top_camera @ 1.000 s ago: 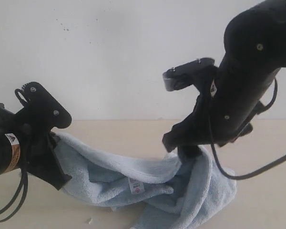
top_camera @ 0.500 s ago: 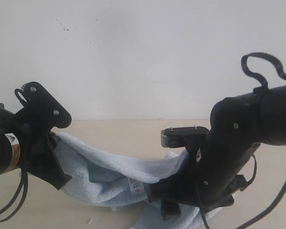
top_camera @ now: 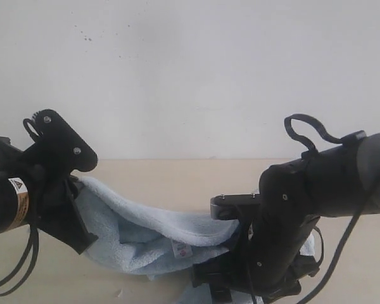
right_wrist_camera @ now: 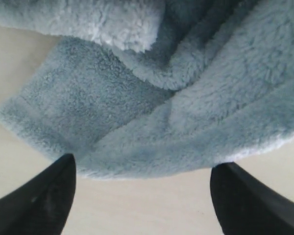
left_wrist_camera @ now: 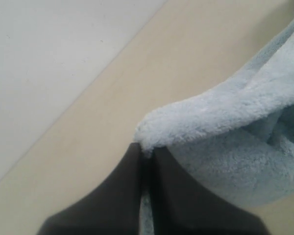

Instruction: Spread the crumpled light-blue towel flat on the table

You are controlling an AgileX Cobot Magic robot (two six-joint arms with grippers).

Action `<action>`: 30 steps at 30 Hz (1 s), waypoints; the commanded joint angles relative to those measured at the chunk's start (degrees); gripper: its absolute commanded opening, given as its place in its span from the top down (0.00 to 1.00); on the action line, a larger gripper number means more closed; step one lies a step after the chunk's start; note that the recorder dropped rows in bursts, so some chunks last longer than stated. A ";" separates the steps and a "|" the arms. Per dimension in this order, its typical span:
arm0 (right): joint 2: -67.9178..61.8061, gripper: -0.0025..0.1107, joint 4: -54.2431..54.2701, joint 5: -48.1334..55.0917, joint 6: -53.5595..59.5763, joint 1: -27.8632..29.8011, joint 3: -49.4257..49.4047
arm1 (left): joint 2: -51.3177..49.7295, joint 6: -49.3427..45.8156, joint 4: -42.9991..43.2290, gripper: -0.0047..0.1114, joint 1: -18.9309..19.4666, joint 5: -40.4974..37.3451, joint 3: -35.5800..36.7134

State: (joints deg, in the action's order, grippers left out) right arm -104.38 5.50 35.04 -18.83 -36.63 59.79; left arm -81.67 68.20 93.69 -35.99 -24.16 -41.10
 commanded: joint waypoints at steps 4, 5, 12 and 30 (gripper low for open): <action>-0.35 0.35 -0.04 -2.57 -0.28 0.02 -0.36 | -0.07 0.59 1.68 0.93 0.16 1.72 -0.29; -0.35 0.35 -0.04 -3.22 -1.14 0.12 -0.36 | -0.07 0.59 1.68 0.93 0.16 1.72 -0.29; -3.05 0.35 -0.04 -2.68 -3.24 0.12 -0.36 | -0.07 0.59 1.44 0.93 0.16 1.72 -0.29; -3.24 0.98 -4.35 -2.56 -3.51 0.12 -0.36 | -0.07 0.59 -0.07 0.93 0.16 -2.64 -0.29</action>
State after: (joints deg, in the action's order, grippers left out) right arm -108.56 4.47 32.26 -22.59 -36.63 59.79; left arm -81.67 68.20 94.84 -35.99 -23.60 -41.10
